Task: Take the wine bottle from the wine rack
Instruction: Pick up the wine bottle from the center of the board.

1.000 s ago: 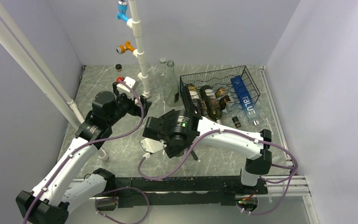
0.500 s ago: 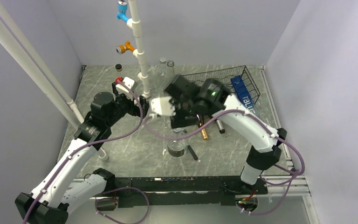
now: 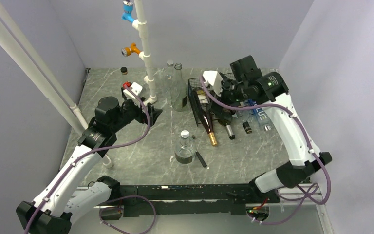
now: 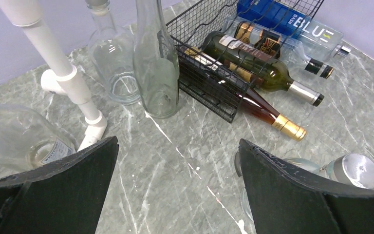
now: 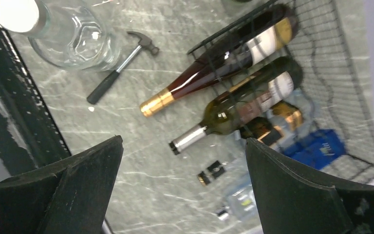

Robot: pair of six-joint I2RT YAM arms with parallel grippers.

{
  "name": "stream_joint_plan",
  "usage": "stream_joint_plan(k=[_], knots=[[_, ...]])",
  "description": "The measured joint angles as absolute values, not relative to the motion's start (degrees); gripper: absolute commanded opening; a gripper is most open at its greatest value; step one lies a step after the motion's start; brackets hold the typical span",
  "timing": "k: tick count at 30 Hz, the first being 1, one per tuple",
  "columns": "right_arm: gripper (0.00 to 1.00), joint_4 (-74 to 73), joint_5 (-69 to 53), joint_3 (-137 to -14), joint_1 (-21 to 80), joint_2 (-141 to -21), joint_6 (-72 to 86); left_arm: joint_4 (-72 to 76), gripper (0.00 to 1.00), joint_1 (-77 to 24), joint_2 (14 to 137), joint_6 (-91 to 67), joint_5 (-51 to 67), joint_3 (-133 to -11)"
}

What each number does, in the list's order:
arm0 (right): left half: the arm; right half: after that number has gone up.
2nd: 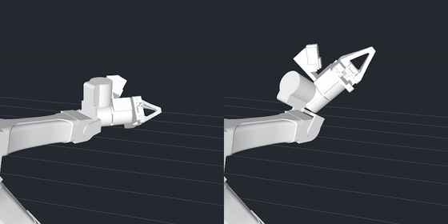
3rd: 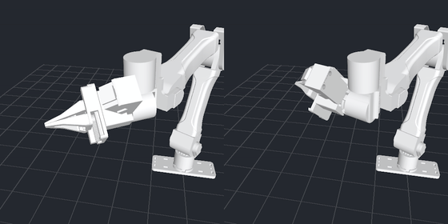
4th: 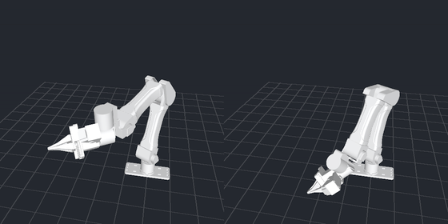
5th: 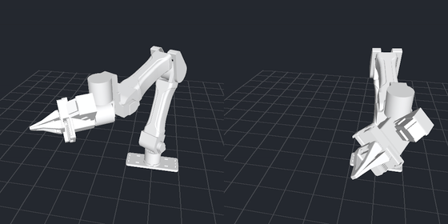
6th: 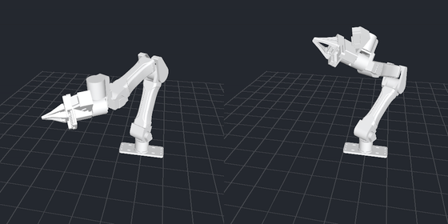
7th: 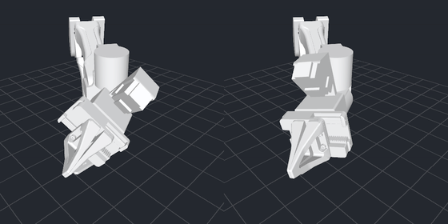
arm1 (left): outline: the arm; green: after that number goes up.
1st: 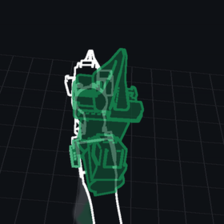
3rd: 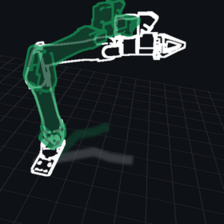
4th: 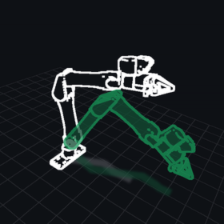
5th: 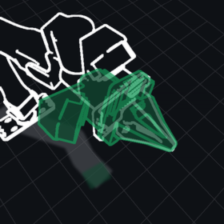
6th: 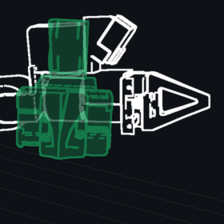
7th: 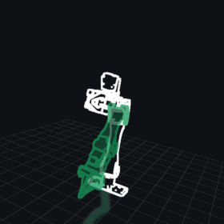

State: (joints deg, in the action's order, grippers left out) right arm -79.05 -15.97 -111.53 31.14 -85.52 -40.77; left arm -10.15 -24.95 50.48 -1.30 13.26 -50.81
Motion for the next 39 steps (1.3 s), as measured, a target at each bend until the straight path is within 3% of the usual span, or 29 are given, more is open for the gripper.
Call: stream_joint_plan(k=[6,21,31,39], knots=[[0.99,-67.64,-25.98,-90.83,22.41,-76.12,-36.18,-9.45,0.99,-24.93,51.03,-2.02,15.29,-50.81],[0.99,-39.59,-48.84,-62.57,-2.09,-66.52,-21.37,-9.45,0.99,-24.93,56.16,-5.32,24.23,-51.05],[0.99,-32.75,-58.22,-57.3,-6.46,-65.91,-16.03,-4.71,0.99,-26.22,52.93,-16.45,28.95,-47.9],[0.99,-31.31,-60.42,-57.28,-6.46,-64.42,-15.35,-3.33,0.99,-34.76,51.33,-23.73,25.98,-47.75]])
